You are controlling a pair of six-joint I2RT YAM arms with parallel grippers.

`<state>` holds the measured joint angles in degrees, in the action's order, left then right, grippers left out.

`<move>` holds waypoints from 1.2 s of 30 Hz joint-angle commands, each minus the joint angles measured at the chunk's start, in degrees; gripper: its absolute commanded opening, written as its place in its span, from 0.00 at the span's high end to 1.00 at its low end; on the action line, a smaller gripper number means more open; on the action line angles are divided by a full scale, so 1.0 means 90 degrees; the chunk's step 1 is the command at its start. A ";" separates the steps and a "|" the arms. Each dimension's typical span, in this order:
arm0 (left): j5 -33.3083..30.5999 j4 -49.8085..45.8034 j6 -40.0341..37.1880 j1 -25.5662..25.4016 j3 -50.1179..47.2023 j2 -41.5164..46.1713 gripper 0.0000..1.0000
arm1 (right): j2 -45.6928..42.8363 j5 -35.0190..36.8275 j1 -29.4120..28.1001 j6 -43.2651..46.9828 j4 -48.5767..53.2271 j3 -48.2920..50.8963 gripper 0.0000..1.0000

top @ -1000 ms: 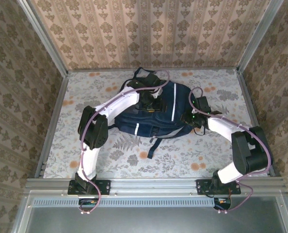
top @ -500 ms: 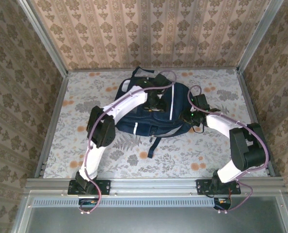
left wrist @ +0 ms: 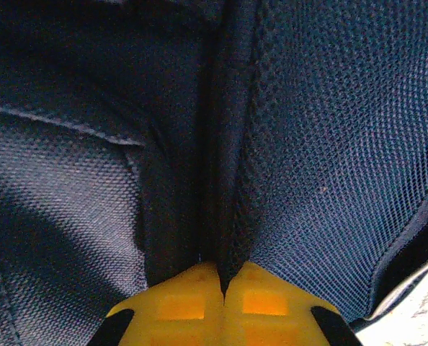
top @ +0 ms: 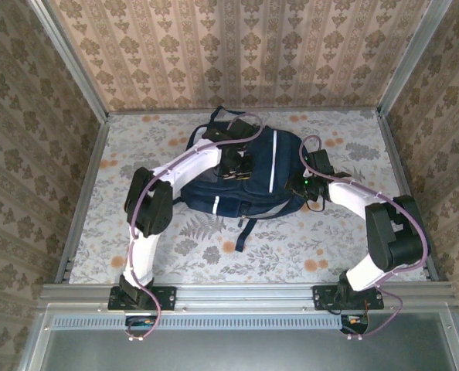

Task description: Pack books, pencil case, and school supplies into a backpack

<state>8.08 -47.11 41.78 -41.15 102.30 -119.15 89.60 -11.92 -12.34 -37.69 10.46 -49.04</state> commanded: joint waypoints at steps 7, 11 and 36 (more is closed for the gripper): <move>-0.0277 -0.0532 -0.0075 0.0297 -0.0312 0.0063 1.00 | -0.0442 -0.0274 0.0353 0.0107 0.0252 -0.0655 0.59; 0.0160 -0.0017 -0.0544 0.0302 -0.0587 0.0670 1.00 | -0.0472 -0.0380 0.0363 0.0455 0.0447 -0.0962 0.52; 0.2882 0.1905 -0.0999 -0.0211 0.0589 -0.0683 0.51 | -0.1367 -0.0242 0.0980 0.0028 0.0083 -0.0012 0.55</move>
<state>30.65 -32.40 31.24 -42.65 105.36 -124.62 78.04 -13.41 -3.90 -36.49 11.90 -50.57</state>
